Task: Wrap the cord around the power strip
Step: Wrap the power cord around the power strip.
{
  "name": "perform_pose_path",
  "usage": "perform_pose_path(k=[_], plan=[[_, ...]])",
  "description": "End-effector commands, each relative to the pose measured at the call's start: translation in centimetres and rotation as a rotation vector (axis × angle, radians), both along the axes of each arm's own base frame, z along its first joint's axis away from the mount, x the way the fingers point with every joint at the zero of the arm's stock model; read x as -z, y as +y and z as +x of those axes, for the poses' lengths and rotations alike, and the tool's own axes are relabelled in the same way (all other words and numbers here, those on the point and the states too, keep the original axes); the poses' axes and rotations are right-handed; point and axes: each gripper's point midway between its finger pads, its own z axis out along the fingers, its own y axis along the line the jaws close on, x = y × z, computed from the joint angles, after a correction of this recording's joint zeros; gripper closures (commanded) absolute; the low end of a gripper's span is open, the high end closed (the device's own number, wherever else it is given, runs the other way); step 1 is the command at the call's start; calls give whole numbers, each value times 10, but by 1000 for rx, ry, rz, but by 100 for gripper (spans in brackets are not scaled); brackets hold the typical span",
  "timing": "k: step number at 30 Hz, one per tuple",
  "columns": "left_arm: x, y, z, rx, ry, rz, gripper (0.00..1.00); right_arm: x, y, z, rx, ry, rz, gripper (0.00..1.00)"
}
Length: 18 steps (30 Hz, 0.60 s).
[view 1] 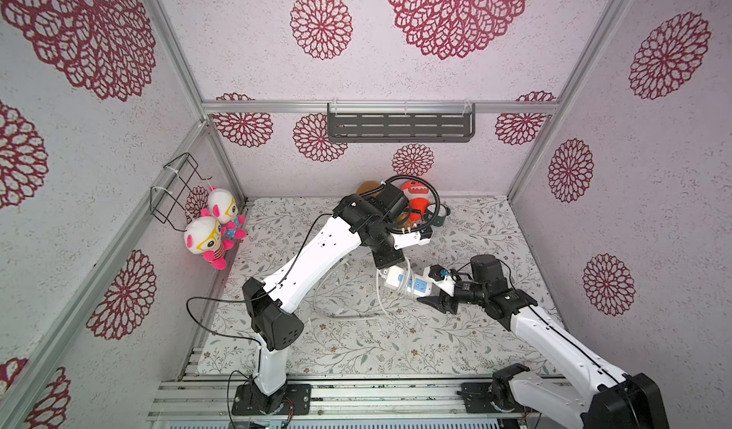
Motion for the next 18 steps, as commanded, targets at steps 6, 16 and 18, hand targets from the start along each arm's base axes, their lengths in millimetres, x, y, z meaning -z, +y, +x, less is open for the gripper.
perform_pose_path(k=[6,16,18], plan=[[16,-9,43,-24,21,-102,100,-72,21,-36,-206,-181,192,78],[20,-20,39,-15,190,-260,89,-115,18,-40,-176,-388,338,78],[21,-21,38,-11,214,-271,87,-114,19,-39,-186,-377,336,78]])
